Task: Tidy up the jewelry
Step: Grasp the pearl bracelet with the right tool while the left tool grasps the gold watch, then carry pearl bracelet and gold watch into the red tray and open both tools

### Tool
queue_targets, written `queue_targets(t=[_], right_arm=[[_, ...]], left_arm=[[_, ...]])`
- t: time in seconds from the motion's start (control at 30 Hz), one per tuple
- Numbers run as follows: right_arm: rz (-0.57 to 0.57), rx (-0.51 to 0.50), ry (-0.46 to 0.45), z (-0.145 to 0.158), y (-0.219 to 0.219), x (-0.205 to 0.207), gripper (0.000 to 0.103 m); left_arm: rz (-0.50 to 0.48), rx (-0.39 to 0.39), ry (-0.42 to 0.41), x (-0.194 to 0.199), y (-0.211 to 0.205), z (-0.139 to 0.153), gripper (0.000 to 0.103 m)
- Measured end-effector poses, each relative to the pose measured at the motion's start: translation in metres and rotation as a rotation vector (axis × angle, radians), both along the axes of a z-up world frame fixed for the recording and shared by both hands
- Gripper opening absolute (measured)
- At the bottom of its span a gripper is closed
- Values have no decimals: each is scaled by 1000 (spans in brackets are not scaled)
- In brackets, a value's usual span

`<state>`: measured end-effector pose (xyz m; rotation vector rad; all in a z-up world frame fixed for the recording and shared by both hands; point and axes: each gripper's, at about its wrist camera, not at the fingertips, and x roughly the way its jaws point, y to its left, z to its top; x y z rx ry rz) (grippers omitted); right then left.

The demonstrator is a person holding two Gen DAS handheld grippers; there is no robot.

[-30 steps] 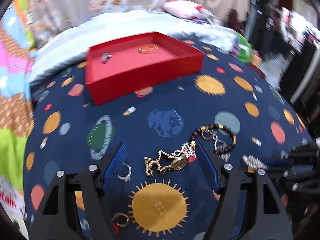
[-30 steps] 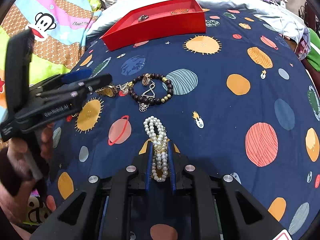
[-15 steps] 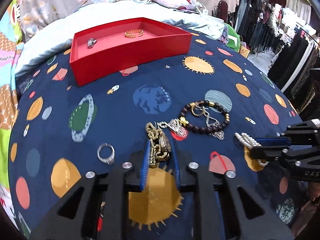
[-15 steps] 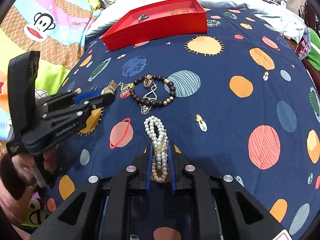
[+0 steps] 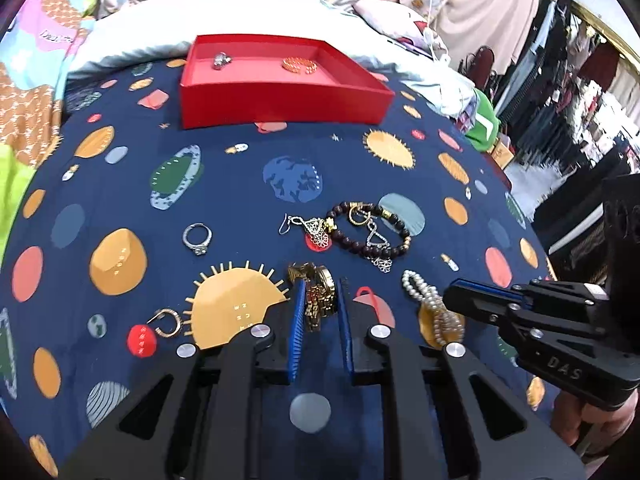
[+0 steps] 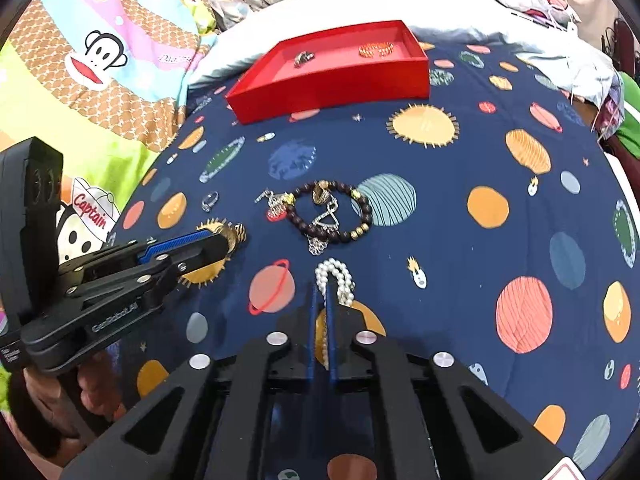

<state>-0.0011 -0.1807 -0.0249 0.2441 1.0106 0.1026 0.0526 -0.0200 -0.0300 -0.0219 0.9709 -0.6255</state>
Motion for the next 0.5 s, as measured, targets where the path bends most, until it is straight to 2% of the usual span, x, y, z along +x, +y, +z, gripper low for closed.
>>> queue_targets(t=[0.17, 0.23, 0.3, 0.43, 0.5], right_arm=[[-5, 13, 12, -5, -2, 2, 4], [-15, 14, 16, -7, -3, 2, 15], [-19, -10, 7, -8, 0, 1, 34], [-12, -51, 24, -15, 4, 5, 35], [-9, -48, 46, -20, 4, 6, 27]], left_arm=[[18, 15, -20, -6, 6, 13, 12], [21, 21, -19, -7, 7, 13, 12], [25, 27, -16, -7, 8, 11, 12], [34, 27, 5, -7, 10, 7, 12], [31, 22, 7, -7, 10, 6, 12]])
